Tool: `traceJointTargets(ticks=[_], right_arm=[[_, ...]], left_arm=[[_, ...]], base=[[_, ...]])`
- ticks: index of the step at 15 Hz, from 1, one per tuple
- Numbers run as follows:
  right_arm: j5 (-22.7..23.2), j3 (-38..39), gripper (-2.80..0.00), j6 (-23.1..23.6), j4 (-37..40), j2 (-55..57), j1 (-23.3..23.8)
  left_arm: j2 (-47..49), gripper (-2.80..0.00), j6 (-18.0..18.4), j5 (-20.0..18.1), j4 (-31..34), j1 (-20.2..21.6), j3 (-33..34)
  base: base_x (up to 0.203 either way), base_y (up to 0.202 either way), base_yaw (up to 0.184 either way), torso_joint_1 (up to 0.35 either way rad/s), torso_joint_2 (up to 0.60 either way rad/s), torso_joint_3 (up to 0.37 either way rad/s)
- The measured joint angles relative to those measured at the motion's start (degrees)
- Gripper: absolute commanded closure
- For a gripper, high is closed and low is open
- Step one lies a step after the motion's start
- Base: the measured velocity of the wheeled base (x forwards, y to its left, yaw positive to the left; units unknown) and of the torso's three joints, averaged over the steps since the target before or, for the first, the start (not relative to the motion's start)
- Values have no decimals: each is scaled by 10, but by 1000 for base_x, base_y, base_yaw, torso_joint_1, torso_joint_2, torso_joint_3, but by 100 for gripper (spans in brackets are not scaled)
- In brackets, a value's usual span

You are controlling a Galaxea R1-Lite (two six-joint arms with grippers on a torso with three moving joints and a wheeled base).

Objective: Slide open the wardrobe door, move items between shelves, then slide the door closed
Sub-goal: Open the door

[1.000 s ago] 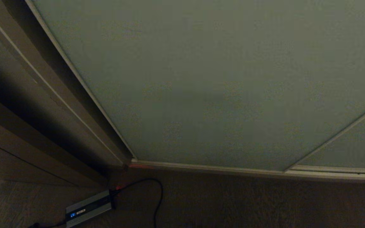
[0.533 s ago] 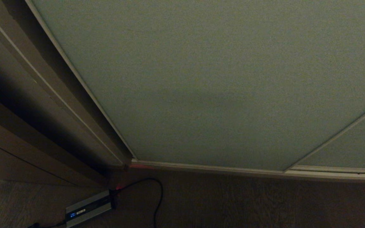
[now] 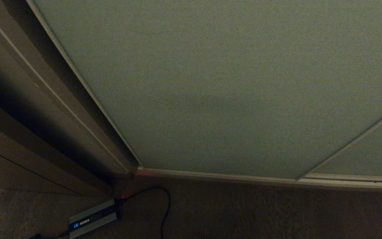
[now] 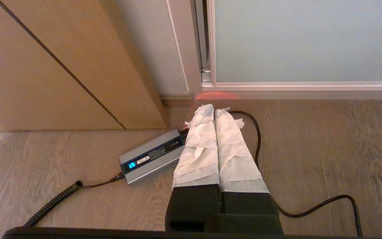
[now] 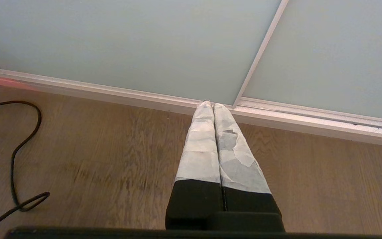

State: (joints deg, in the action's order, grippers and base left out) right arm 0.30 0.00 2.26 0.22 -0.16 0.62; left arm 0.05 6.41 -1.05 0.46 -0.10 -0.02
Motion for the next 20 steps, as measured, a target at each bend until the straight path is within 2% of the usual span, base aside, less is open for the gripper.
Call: traceJointTargets(ticks=[4,9,12,15,18,20], right_arm=[[0,0,0,0,0,0,0],[0,0,0,0,0,0,0],[0,0,0,0,0,0,0],[0,0,0,0,0,0,0],[0,0,0,0,0,0,0],[0,0,0,0,0,0,0]], left_arm=[[0,0,-4,11,-16,0,-21],[44,0,41,23,-81,1,-236],[144,0,23,47,-177,25,-323],[270,0,-22,66,-301,70,-373],[391,0,-39,74,-428,101,-417],[457,0,-47,75,-470,110,-449]], base=[[0,0,0,0,0,0],[0,0,0,0,0,0],[0,0,0,0,0,0],[0,0,0,0,0,0],[0,0,0,0,0,0],[0,0,0,0,0,0]])
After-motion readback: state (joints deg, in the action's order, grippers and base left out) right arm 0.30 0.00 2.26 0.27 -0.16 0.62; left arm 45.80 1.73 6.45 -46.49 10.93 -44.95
